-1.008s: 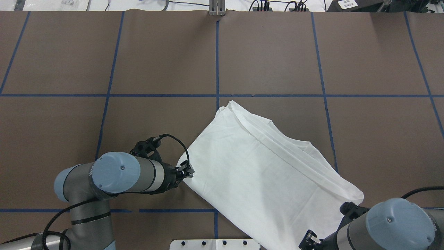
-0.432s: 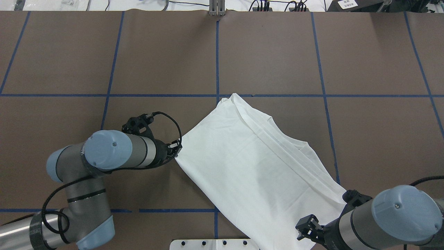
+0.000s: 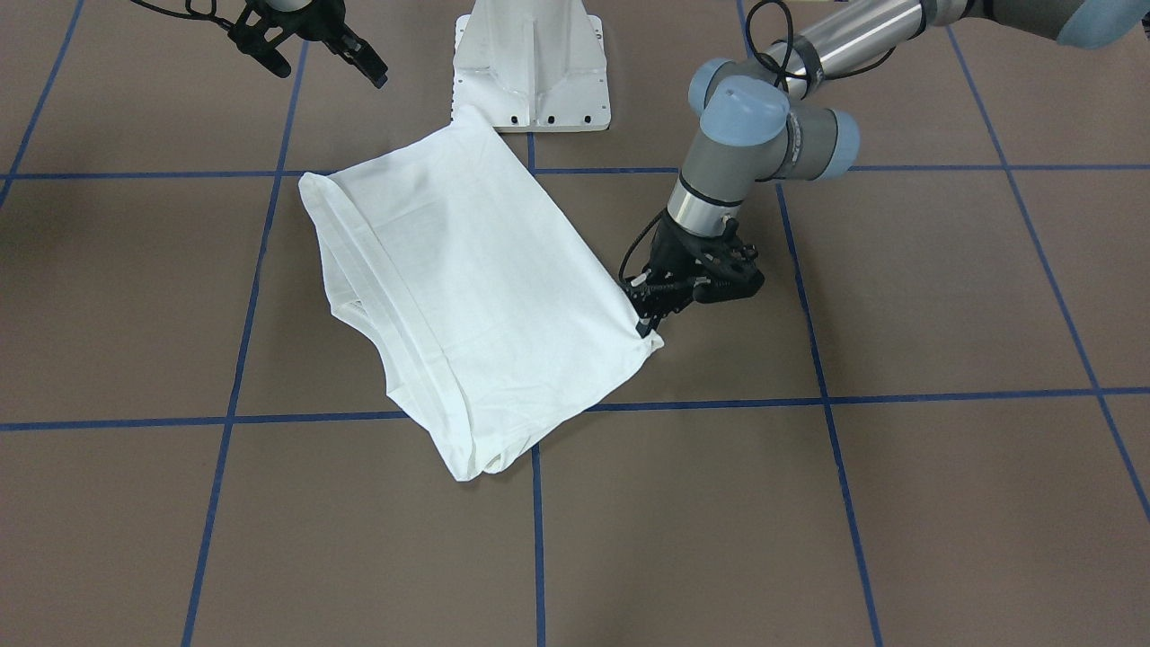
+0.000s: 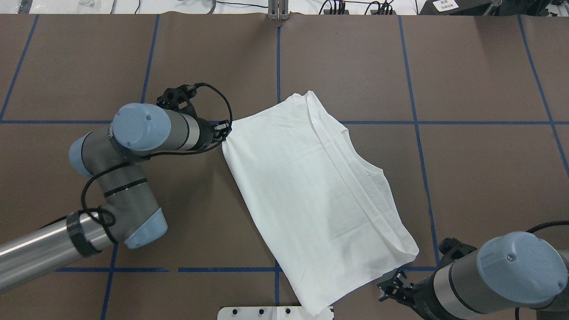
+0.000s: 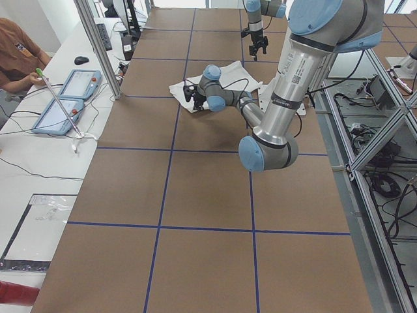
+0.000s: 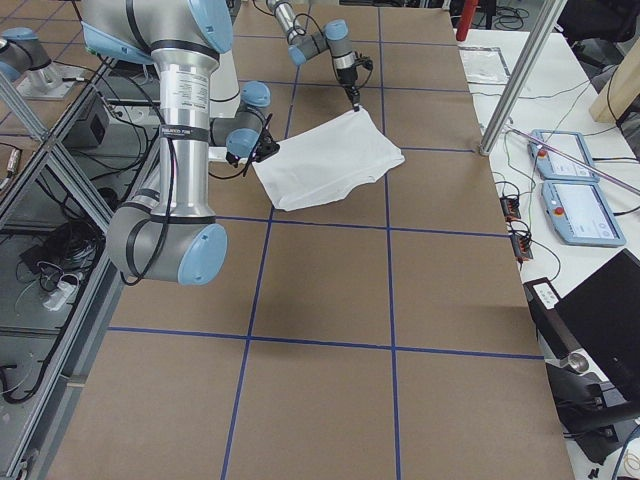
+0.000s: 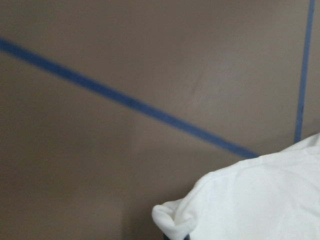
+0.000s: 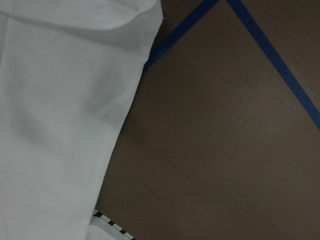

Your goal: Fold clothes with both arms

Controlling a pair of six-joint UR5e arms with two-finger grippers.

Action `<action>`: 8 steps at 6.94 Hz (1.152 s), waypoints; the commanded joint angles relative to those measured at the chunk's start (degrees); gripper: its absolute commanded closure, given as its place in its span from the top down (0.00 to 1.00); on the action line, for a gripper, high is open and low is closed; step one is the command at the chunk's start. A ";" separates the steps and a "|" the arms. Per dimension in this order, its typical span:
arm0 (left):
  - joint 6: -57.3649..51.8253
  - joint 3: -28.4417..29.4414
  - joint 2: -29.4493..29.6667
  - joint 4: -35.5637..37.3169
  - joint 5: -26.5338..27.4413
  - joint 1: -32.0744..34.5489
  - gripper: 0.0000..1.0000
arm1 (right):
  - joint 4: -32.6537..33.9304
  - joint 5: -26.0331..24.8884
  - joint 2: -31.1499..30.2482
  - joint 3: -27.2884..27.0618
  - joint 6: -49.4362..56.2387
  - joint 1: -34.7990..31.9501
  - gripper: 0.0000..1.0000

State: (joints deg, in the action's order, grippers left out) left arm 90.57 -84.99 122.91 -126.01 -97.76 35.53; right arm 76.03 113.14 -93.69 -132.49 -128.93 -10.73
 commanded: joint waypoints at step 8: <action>-0.75 2.50 1.91 -16.20 -10.69 8.32 0.62 | 23.04 -12.92 25.18 13.38 25.74 -5.38 1.00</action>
State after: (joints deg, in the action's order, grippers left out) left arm 89.80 -76.76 128.37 -142.31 -106.37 43.64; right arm 89.66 102.44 -73.50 -120.75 -114.06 -17.86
